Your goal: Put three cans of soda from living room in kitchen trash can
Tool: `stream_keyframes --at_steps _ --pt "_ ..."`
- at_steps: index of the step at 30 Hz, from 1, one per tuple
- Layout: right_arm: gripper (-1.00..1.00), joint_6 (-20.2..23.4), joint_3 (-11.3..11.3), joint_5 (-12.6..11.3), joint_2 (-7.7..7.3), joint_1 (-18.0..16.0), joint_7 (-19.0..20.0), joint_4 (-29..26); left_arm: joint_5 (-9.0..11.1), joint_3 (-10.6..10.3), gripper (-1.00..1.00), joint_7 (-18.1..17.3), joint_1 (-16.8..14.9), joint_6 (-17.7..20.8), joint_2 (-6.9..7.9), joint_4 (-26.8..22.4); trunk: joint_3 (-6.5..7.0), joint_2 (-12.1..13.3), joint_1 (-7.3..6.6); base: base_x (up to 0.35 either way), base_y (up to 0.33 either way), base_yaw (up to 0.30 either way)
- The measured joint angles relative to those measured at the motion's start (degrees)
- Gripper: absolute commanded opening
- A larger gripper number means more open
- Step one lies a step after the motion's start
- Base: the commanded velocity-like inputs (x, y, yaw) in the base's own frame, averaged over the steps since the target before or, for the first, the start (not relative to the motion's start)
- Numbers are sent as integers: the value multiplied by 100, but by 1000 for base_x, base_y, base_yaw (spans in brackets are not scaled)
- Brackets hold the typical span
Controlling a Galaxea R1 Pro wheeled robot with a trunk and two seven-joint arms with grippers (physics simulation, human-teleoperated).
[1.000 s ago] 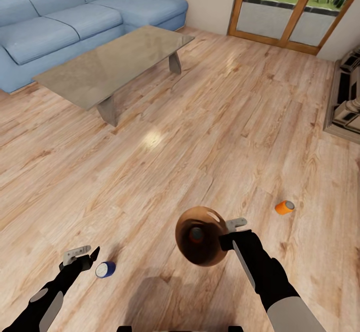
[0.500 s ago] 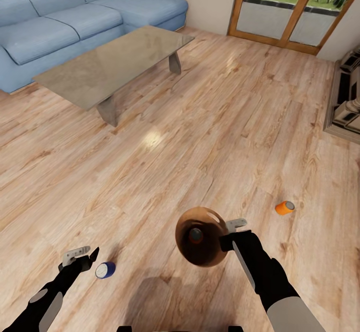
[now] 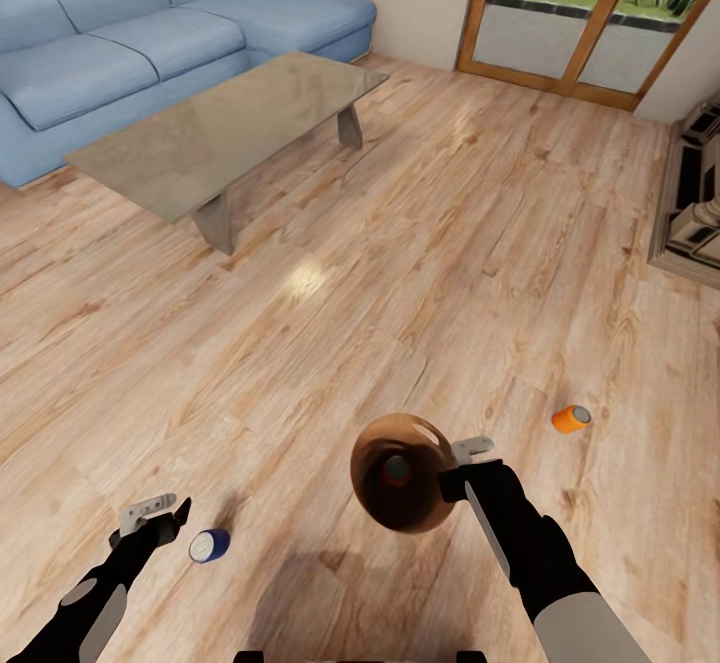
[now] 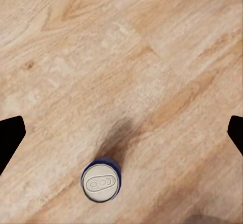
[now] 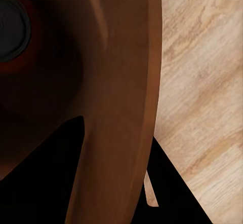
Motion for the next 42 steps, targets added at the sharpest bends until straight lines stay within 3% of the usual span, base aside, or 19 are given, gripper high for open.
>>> stream_keyframes --at_steps 15,37,42 --pt "-100 -8 9 2 0 0 -3 106 0 2 100 34 1 -5 3 1 -3 0 0 83 0 0" --pt "-100 -9 9 4 0 0 -4 107 0 6 100 35 -2 -80 3 -7 -139 0 0 1 0 0" --pt "-100 -9 8 10 0 0 -4 108 0 6 100 37 2 -161 3 -5 -229 -199 109 0 0 0"
